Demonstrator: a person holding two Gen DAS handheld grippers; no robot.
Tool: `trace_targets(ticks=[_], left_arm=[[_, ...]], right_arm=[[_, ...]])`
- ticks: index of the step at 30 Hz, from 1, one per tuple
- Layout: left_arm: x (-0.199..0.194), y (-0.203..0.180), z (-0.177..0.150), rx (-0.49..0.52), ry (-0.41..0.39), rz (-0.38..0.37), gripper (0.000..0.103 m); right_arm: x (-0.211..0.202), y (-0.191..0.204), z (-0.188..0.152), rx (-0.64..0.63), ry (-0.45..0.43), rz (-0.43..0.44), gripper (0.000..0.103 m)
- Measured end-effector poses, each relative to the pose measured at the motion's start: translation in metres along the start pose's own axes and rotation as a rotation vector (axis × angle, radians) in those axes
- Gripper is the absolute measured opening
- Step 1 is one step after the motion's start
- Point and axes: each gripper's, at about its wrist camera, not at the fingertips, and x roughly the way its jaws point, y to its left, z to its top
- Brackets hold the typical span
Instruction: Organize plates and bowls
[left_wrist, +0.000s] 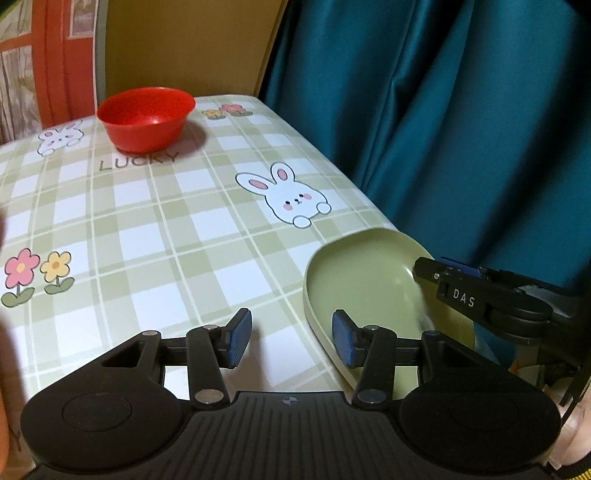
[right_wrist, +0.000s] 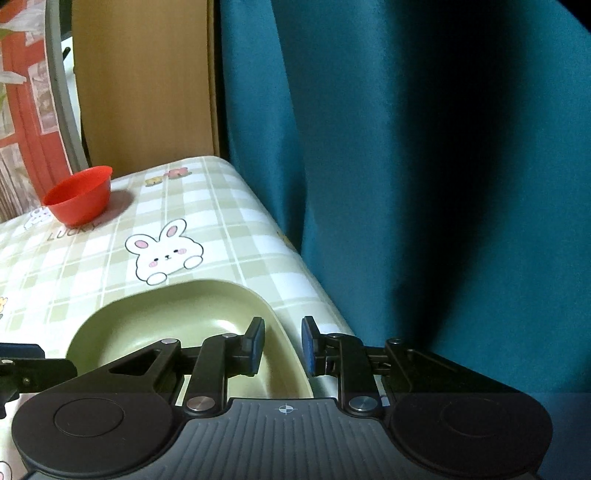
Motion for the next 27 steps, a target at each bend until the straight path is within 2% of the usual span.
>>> trace_targets(ticks=[8,10,12,14,16,17,27], left_arm=[[0.009,-0.002,-0.005,0.004,0.041,-0.033,0.05],[0.009,0.001,-0.007,-0.01,0.053,-0.041,0.047],[0.009,0.004,-0.008,-0.022,0.051,-0.041,0.042],[0.008,0.008,-0.009,-0.036,0.054,-0.063,0.034],[0.004,0.01,-0.011,-0.038,0.052,-0.078,0.022],[0.003,0.01,-0.012,-0.038,0.051,-0.077,0.02],[-0.019,0.033,-0.01,-0.07,0.011,-0.007,0.019]], right_arm=[[-0.006,-0.005,-0.005,0.037,0.02,0.021,0.019],[-0.006,-0.004,-0.005,0.04,0.026,0.033,0.019],[-0.008,-0.002,-0.005,0.041,0.03,0.04,0.017],[-0.009,0.0,-0.005,0.046,0.036,0.052,0.015],[-0.01,0.003,-0.004,0.053,0.043,0.069,0.014],[-0.009,0.006,-0.003,0.053,0.048,0.083,0.013],[-0.018,0.034,0.001,0.052,0.059,0.167,0.013]])
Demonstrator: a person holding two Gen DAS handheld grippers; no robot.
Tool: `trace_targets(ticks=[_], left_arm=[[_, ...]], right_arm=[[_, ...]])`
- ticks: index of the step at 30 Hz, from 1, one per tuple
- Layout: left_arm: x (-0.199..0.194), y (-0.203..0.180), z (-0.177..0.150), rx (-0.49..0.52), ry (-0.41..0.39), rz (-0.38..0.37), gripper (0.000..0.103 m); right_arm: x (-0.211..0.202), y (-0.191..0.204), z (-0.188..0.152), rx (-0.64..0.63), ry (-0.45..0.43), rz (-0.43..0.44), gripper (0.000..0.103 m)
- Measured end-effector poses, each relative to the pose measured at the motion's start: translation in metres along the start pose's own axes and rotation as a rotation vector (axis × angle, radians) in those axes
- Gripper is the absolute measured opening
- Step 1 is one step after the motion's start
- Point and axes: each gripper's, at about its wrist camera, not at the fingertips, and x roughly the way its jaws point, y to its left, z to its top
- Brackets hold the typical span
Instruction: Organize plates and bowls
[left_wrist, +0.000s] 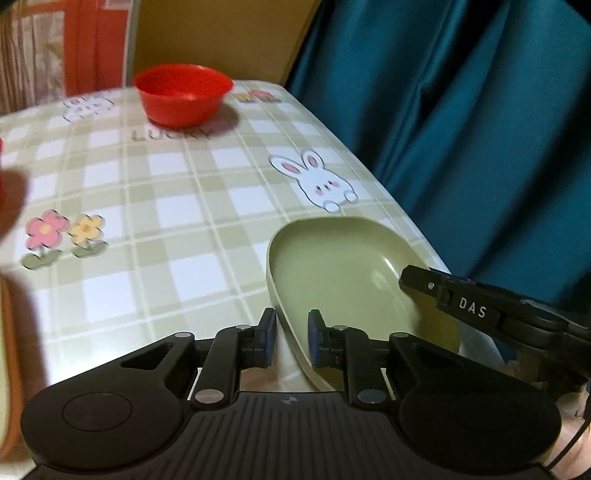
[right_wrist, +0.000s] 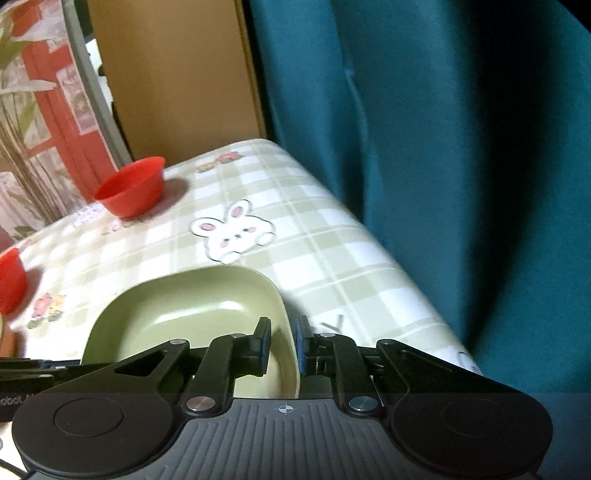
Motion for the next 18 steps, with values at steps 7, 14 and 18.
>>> trace_targets(ticks=[7,14,18], left_arm=[[-0.023,0.01,0.003,0.033,-0.047,0.057,0.019],[-0.038,0.024,0.005,0.0,-0.091,0.092,0.019],[-0.048,0.033,0.006,-0.026,-0.109,0.099,0.019]], right_arm=[[-0.007,0.02,0.006,-0.006,-0.015,0.054,0.013],[-0.015,0.043,0.007,-0.023,-0.023,0.099,0.014],[-0.018,0.054,0.011,-0.023,-0.025,0.122,0.014]])
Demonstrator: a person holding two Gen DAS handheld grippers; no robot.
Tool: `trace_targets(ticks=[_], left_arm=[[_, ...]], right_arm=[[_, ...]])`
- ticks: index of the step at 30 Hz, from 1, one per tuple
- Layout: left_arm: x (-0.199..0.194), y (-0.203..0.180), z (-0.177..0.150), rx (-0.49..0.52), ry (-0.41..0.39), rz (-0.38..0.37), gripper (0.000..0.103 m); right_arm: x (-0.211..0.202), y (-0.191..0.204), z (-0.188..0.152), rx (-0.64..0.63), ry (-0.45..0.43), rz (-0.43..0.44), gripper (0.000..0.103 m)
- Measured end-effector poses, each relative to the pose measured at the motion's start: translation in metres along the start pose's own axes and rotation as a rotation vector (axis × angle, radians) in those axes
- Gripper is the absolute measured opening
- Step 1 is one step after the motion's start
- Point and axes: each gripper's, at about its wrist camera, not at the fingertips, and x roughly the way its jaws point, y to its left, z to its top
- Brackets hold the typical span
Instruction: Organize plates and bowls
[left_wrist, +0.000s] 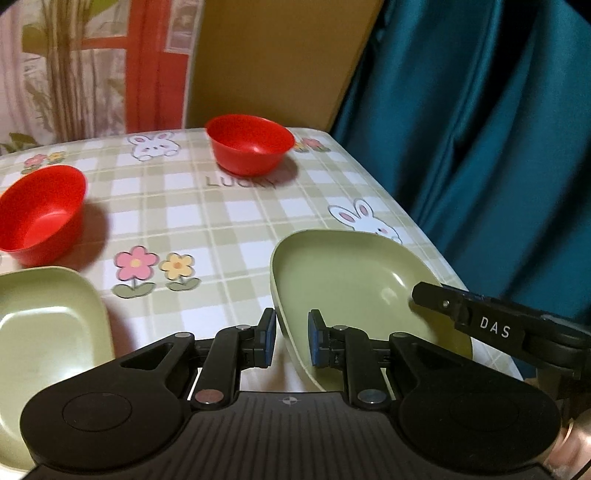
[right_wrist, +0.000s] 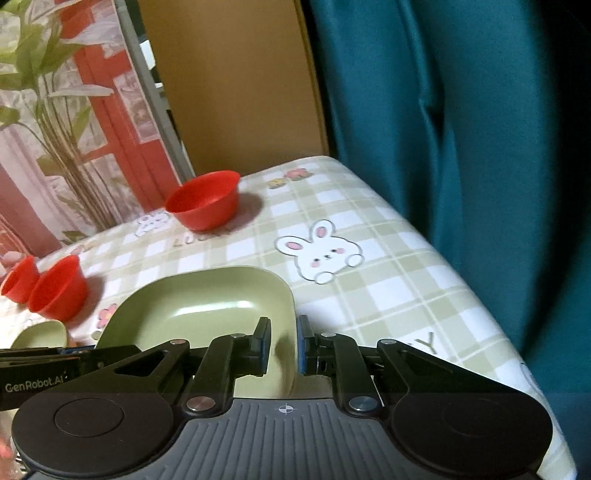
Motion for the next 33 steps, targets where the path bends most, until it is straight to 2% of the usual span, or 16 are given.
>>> trace_targets(ticks=[10,17,27,33], left_arm=[[-0.042,0.027,0.02,0.013,-0.093,0.05,0.019],[-0.082,0.059,0.033,-0.007,-0.153,0.086,0.02],[-0.133,0.109,0.047,-0.046,-0.197,0.126,0.02],[-0.156,0.14,0.041,-0.079,-0.208,0.135,0.02]], right_arm=[[-0.009,0.054,0.024,-0.067,-0.048,0.052,0.014],[-0.013,0.098,0.038,-0.071,-0.065,0.132,0.014],[-0.017,0.168,0.044,-0.102,-0.066,0.214,0.014],[-0.019,0.203,0.039,-0.131,-0.053,0.255,0.014]])
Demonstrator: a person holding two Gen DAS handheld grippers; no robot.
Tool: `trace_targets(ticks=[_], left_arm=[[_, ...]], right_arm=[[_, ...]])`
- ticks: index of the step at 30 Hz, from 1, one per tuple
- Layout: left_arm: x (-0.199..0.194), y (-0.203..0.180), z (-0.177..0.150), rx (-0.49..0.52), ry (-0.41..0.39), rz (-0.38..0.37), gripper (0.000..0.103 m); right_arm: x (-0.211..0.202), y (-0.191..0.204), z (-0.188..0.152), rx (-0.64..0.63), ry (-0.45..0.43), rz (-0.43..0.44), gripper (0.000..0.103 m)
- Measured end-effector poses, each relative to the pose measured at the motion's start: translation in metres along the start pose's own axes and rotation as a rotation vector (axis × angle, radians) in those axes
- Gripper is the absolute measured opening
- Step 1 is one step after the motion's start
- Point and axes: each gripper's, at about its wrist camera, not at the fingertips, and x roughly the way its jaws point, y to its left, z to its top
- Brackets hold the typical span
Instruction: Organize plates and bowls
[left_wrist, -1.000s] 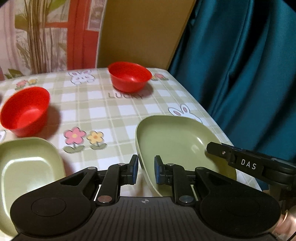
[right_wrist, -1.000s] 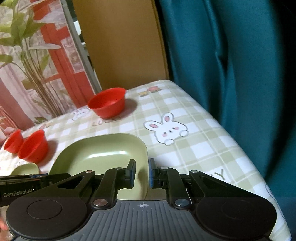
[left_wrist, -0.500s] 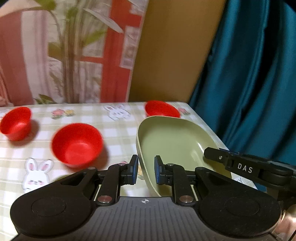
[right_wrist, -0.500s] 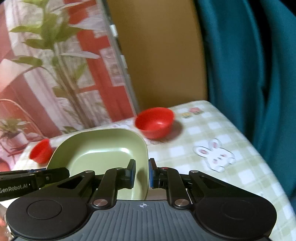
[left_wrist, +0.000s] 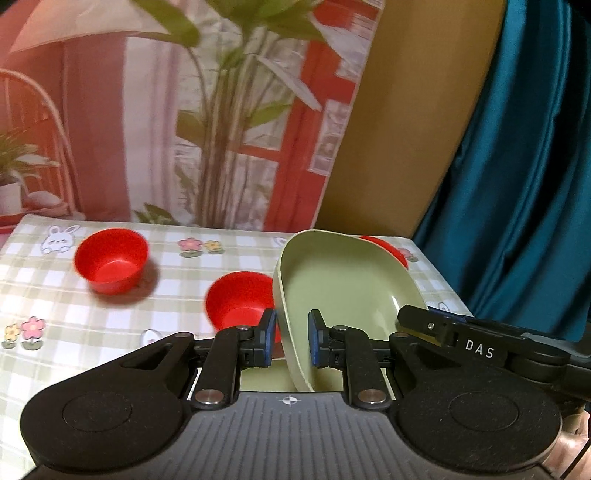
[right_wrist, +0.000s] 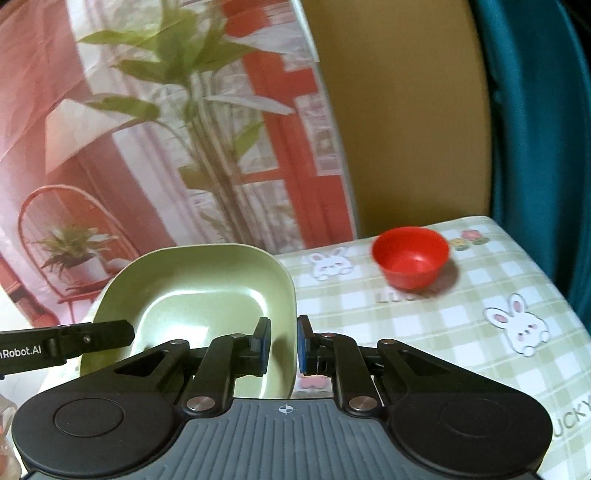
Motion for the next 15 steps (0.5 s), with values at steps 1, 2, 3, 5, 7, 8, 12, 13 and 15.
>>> trace_targets(ticks=[1,2,3,5,7,8,12,13,15], left_arm=[[-0.002,0.005,-0.001,-0.003,-0.001,0.003,0.02],[-0.003,0.009,-0.002,-0.006,-0.001,0.006,0.02],[-0.004,0.013,-0.004,-0.011,0.0,0.01,0.02],[-0.007,0.02,-0.007,-0.017,0.002,0.012,0.02],[-0.011,0.026,-0.012,-0.022,0.005,0.016,0.02],[-0.01,0.029,-0.014,-0.026,0.009,0.018,0.02],[-0.007,0.039,-0.022,-0.04,0.028,0.028,0.02],[-0.005,0.04,-0.024,-0.041,0.033,0.031,0.02],[-0.003,0.041,-0.028,-0.043,0.043,0.036,0.02]], right_arm=[[0.001,0.005,-0.001,-0.002,0.003,0.006,0.014],[0.003,0.009,-0.001,-0.005,0.007,0.01,0.014],[0.005,0.014,-0.002,-0.011,0.01,0.012,0.014],[0.008,0.02,-0.006,-0.02,0.018,0.013,0.014],[0.011,0.026,-0.009,-0.029,0.029,0.017,0.014],[0.012,0.028,-0.011,-0.032,0.034,0.018,0.014],[0.016,0.034,-0.016,-0.046,0.051,0.02,0.014],[0.017,0.035,-0.017,-0.05,0.053,0.02,0.014],[0.018,0.036,-0.021,-0.054,0.058,0.019,0.014]])
